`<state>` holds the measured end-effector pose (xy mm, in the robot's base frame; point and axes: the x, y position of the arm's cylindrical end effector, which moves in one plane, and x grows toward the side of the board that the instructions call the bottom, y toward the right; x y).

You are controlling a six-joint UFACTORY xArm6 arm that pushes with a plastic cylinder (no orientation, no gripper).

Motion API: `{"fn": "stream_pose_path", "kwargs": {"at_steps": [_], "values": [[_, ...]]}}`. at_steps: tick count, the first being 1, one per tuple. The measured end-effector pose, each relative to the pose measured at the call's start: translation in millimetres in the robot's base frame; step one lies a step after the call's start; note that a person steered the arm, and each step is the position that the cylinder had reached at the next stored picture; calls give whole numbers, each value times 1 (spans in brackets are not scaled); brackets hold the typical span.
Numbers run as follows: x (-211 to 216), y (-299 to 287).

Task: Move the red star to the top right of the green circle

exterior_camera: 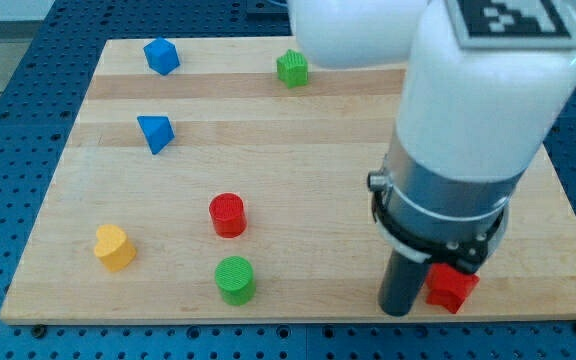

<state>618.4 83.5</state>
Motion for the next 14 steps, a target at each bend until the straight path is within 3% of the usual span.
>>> {"fn": "stream_pose_path", "kwargs": {"at_steps": [2, 4, 6, 7, 8, 10, 12, 14], "values": [[0, 106], [-10, 124], [-65, 182], [-70, 164], [-45, 169], [-46, 111], [-71, 91], [-179, 90]]}}
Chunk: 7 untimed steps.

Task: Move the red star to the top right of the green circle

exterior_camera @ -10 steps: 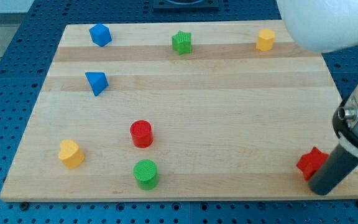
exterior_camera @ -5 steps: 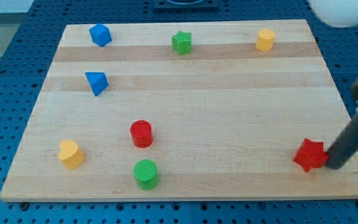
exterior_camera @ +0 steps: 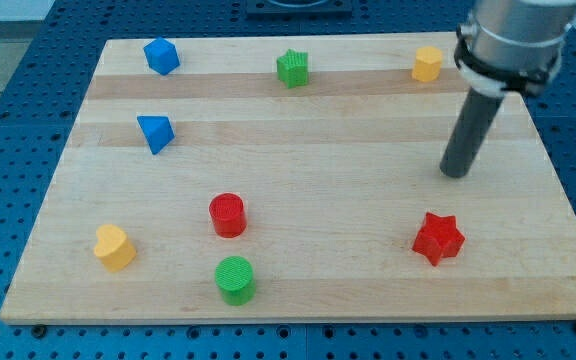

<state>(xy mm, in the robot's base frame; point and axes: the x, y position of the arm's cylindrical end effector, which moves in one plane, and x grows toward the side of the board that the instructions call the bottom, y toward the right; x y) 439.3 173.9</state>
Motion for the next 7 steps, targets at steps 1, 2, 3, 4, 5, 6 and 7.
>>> {"fn": "stream_pose_path", "kwargs": {"at_steps": [1, 2, 3, 4, 5, 6, 7], "values": [[-5, -32], [-5, -78], [-4, -123], [5, -149], [13, -164], [24, -185], [39, -209]]}}
